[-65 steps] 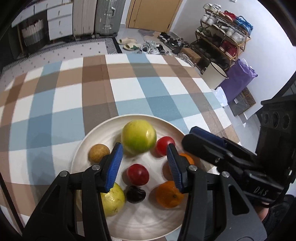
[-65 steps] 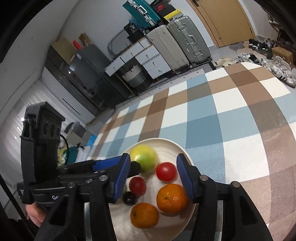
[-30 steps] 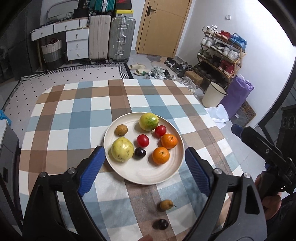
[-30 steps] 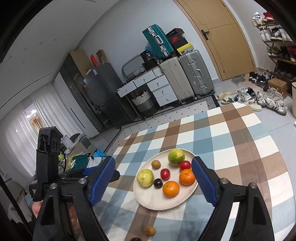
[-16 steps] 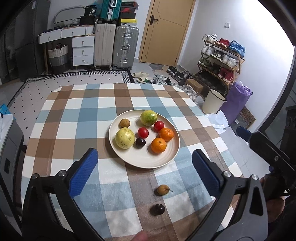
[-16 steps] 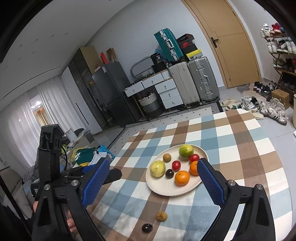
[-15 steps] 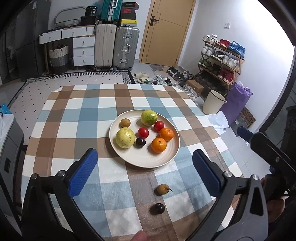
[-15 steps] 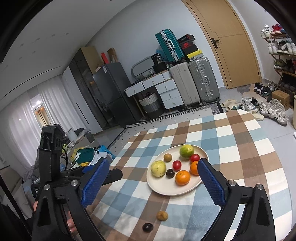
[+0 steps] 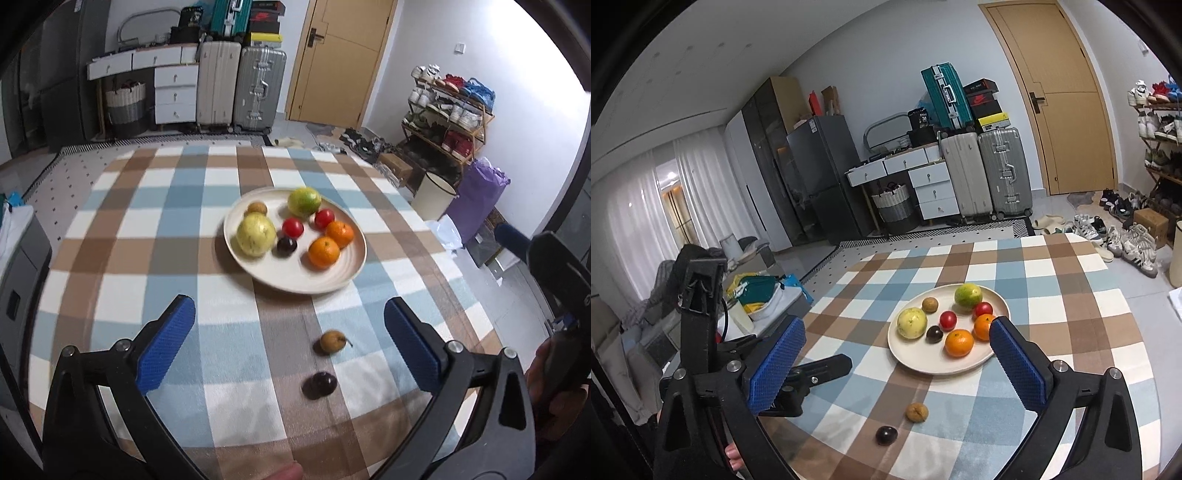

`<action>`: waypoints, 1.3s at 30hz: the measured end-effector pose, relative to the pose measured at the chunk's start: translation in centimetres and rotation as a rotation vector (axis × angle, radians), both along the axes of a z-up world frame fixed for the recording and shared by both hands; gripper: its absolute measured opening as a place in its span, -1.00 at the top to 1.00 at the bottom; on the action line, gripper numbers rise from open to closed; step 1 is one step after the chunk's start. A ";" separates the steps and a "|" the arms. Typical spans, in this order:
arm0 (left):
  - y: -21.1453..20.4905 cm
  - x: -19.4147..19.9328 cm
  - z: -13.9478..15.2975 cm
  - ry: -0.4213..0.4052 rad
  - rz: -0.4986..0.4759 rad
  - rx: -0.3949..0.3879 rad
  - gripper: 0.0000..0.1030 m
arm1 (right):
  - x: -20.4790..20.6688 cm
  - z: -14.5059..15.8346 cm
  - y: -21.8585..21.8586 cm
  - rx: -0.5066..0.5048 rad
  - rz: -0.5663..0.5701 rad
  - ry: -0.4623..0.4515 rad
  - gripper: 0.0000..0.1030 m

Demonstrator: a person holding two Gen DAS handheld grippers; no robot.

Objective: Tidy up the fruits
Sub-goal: 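Withdraw both tools from the plate toward the loose pear and plum, then grasp the dark plum with the left tool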

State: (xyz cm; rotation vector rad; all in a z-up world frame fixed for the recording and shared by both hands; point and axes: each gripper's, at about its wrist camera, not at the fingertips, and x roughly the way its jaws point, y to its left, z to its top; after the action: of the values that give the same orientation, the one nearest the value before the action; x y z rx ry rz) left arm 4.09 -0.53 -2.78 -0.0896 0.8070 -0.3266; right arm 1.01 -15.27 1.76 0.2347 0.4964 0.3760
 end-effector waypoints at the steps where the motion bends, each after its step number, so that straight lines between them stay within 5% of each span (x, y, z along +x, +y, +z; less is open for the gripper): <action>1: 0.0 0.0 -0.3 0.007 -0.002 -0.001 -0.98 | -0.1 -0.2 0.1 -0.010 0.000 0.001 -0.98; 20: -1.9 -0.1 -8.0 0.158 -0.073 0.010 -0.98 | 0.3 -4.9 -0.3 -0.043 0.011 0.101 -0.98; 29: -3.1 -0.1 -10.1 0.165 -0.090 0.099 -0.97 | 0.9 -5.8 -1.0 -0.025 0.003 0.126 -0.98; 34: -3.8 -0.3 -10.5 0.164 -0.117 0.118 -0.87 | 0.9 -6.1 -1.0 -0.021 0.006 0.132 -0.98; 39: -3.7 -0.2 -10.7 0.178 -0.131 0.105 -0.49 | 0.9 -6.2 -1.1 -0.015 0.001 0.137 -0.98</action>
State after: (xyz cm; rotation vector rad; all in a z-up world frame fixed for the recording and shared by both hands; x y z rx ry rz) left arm 3.88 -4.27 -13.52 0.0335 1.0071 -0.4027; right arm 1.92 -16.34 -4.40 0.2467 0.6340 0.3587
